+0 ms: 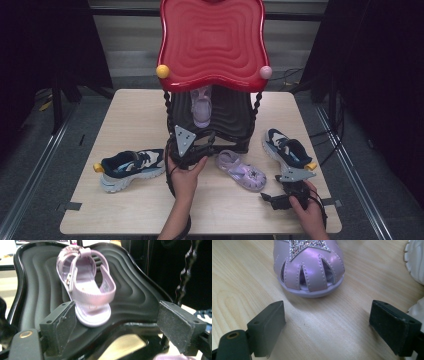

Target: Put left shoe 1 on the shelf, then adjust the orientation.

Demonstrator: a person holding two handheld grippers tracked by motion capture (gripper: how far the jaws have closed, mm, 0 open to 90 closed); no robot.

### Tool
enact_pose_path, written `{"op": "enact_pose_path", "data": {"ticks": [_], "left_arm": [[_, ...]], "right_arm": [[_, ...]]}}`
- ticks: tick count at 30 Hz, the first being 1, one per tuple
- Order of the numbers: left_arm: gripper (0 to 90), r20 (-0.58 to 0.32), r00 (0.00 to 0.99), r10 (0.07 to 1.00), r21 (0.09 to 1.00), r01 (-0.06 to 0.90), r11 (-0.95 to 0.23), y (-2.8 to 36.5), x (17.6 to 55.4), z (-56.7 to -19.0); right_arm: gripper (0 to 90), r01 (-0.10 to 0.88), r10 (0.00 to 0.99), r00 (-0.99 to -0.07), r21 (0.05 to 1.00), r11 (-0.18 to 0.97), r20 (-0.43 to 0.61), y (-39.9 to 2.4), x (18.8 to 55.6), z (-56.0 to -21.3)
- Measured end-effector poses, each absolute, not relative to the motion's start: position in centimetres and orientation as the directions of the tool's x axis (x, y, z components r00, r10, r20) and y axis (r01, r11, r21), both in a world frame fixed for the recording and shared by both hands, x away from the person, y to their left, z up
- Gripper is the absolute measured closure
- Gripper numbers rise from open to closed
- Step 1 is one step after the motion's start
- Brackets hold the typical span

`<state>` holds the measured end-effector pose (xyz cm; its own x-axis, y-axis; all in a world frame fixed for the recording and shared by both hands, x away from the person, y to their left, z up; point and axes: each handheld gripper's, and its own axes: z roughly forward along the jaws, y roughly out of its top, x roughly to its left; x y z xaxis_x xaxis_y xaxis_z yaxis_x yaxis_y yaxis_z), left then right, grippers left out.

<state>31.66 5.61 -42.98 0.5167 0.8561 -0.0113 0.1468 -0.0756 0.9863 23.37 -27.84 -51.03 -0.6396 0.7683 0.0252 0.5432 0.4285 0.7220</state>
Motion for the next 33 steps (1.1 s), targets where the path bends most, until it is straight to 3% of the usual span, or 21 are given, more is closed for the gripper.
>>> {"op": "enact_pose_path", "data": {"ticks": [33], "left_arm": [[18.1, -0.007, 0.67, 0.743, 0.904, 0.321, -0.281, 9.5, 28.3, -46.9]], "right_arm": [[12.6, 0.542, 0.768, -0.64, 0.722, 0.429, 0.025, -27.8, 23.4, -51.0]]}}
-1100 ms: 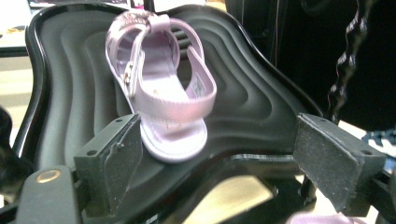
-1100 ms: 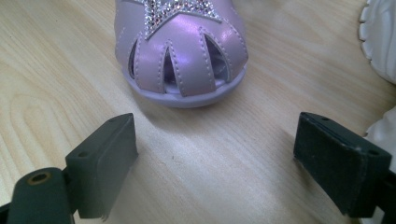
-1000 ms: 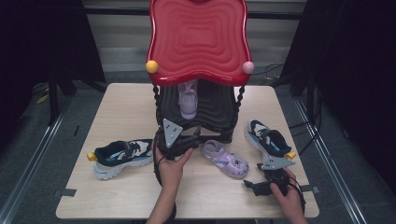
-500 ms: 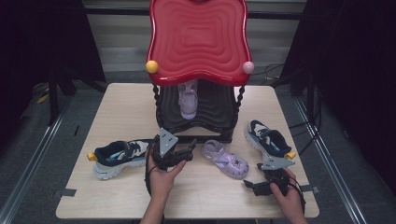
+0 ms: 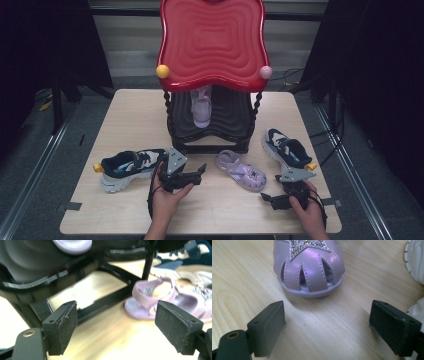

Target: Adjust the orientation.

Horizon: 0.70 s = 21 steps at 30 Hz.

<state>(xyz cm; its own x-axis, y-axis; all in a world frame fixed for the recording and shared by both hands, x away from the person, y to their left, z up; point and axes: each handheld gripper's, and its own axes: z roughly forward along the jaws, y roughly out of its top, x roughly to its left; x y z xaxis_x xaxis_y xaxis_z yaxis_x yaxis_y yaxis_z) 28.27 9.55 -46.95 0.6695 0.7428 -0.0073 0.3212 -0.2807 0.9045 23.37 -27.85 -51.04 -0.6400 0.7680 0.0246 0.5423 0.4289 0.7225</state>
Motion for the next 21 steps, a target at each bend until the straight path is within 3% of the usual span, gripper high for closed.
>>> {"op": "enact_pose_path", "data": {"ticks": [21], "left_arm": [[17.4, -0.013, 0.733, 0.68, 0.784, 0.43, -0.448, 9.9, 27.2, -50.2]], "right_arm": [[12.5, 0.544, 0.769, -0.639, 0.721, 0.429, 0.024, -27.8, 23.4, -51.0]]}}
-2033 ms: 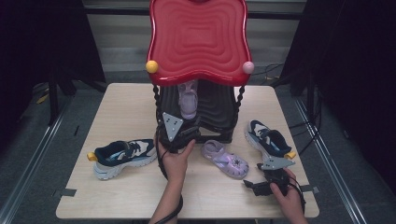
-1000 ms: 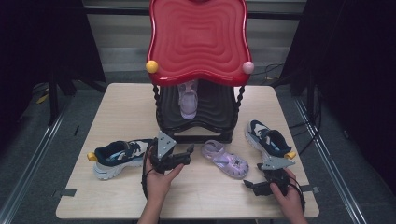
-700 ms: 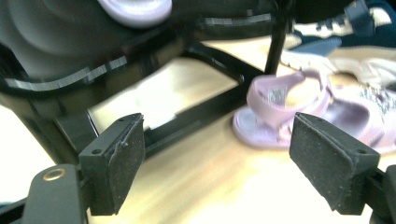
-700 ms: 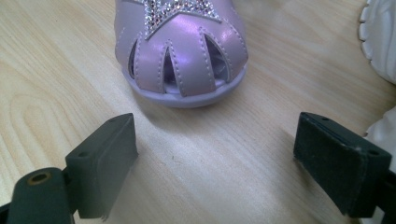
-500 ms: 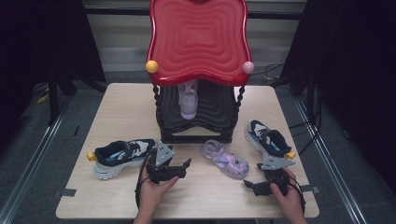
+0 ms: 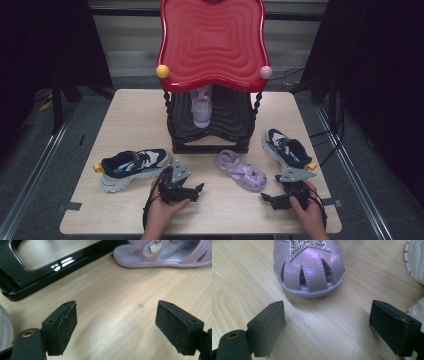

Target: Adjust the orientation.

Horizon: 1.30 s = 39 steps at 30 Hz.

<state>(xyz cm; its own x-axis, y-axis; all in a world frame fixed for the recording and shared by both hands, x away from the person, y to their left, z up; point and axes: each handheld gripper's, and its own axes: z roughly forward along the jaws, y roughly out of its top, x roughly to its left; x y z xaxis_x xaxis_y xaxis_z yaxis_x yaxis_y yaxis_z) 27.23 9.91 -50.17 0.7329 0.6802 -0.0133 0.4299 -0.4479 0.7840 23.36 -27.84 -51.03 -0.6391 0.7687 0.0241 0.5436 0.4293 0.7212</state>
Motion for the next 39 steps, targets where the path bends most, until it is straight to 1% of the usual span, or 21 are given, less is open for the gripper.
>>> {"op": "enact_pose_path", "data": {"ticks": [8, 11, 19, 26, 31, 34, 37, 39], "left_arm": [[17.2, -0.028, 0.746, 0.665, 0.748, 0.457, -0.481, 10.1, 27.4, -50.6], [16.9, -0.014, 0.748, 0.663, 0.725, 0.464, -0.508, 10.0, 27.4, -50.8], [14.8, -0.015, 0.749, 0.663, 0.721, 0.467, -0.511, 10.0, 27.3, -50.8], [14.5, -0.022, 0.748, 0.663, 0.722, 0.471, -0.508, 10.0, 27.3, -50.8], [14.4, -0.022, 0.747, 0.664, 0.72, 0.473, -0.508, 10.0, 27.3, -50.8], [14.5, -0.023, 0.747, 0.664, 0.721, 0.473, -0.507, 10.0, 27.3, -50.8], [14.5, -0.02, 0.748, 0.663, 0.719, 0.472, -0.51, 10.1, 27.3, -50.8], [14.5, -0.02, 0.748, 0.663, 0.719, 0.471, -0.511, 10.1, 27.3, -50.8]], "right_arm": [[12.5, 0.544, 0.769, -0.639, 0.721, 0.429, 0.024, -27.8, 23.4, -51.0], [12.6, 0.543, 0.768, -0.64, 0.721, 0.43, 0.024, -27.8, 23.4, -51.0], [12.5, 0.545, 0.769, -0.639, 0.72, 0.429, 0.025, -27.8, 23.4, -51.0], [12.2, 0.541, 0.767, -0.641, 0.719, 0.437, 0.016, -27.8, 23.3, -51.0], [12.4, 0.539, 0.758, -0.651, 0.722, 0.434, 0.03, -27.8, 23.1, -51.0], [16.0, 0.543, 0.752, -0.658, 0.724, 0.425, 0.052, -27.7, 22.9, -50.8], [26.8, 0.545, 0.744, -0.661, 0.743, 0.388, 0.096, -27.9, 23.0, -50.1], [31.9, 0.529, 0.737, -0.669, 0.759, 0.379, 0.099, -27.8, 23.0, -49.5]]}}
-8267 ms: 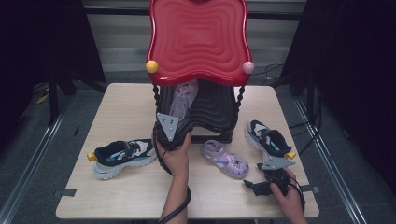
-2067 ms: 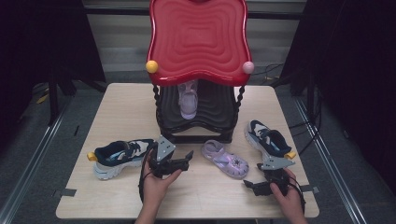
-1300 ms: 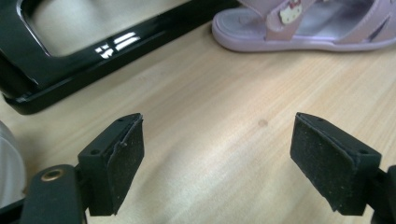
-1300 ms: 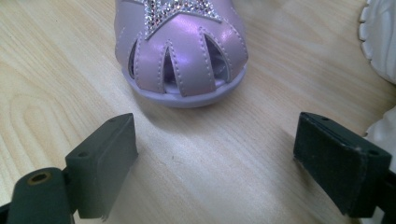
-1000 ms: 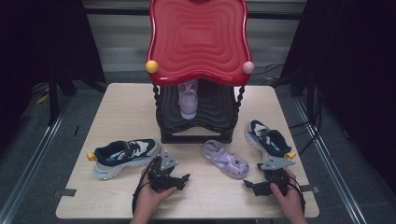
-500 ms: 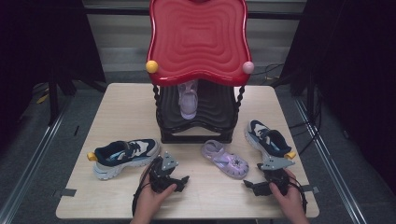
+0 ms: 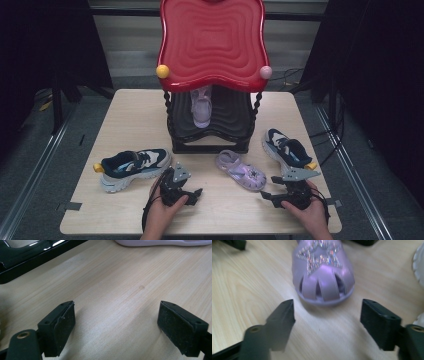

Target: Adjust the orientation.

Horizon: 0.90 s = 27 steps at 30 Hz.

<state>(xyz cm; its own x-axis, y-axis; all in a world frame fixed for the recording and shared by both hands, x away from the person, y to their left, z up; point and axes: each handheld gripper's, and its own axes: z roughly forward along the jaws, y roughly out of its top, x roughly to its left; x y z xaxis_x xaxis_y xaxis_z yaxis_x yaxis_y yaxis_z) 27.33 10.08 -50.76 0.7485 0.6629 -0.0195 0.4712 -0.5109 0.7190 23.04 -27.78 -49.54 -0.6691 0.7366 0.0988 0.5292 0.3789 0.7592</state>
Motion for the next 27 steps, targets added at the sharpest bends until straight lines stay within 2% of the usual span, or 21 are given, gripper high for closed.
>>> {"op": "enact_pose_path", "data": {"ticks": [5, 9, 15, 16, 22, 25, 27], "left_arm": [[14.5, -0.028, 0.75, 0.66, 0.723, 0.471, -0.505, 10.1, 27.4, -50.8], [14.6, -0.048, 0.748, 0.662, 0.728, 0.48, -0.49, 10.3, 27.5, -50.8], [14.6, -0.036, 0.751, 0.659, 0.725, 0.473, -0.5, 10.2, 27.5, -50.8], [14.6, -0.032, 0.75, 0.66, 0.723, 0.473, -0.502, 10.2, 27.4, -50.8], [14.6, -0.021, 0.748, 0.663, 0.72, 0.472, -0.509, 10.1, 27.3, -50.8], [14.6, -0.021, 0.749, 0.662, 0.72, 0.471, -0.51, 10.1, 27.3, -50.8], [14.6, -0.021, 0.749, 0.662, 0.72, 0.471, -0.51, 10.1, 27.3, -50.8]], "right_arm": [[35.9, 0.501, 0.711, -0.699, 0.76, 0.415, 0.073, -26.5, 23.6, -48.8], [36.7, 0.5, 0.732, -0.68, 0.749, 0.435, 0.028, -26.0, 24.0, -48.7], [32.5, 0.512, 0.734, -0.677, 0.748, 0.421, 0.051, -26.1, 24.6, -49.4], [36.0, 0.514, 0.729, -0.682, 0.746, 0.423, 0.056, -26.0, 24.6, -49.4], [36.7, 0.499, 0.72, -0.693, 0.742, 0.448, 0.031, -25.6, 23.8, -49.3], [41.4, 0.482, 0.714, -0.7, 0.752, 0.45, 0.021, -25.5, 23.1, -49.2], [38.7, 0.485, 0.706, -0.707, 0.752, 0.447, 0.036, -25.4, 22.6, -49.2]]}}
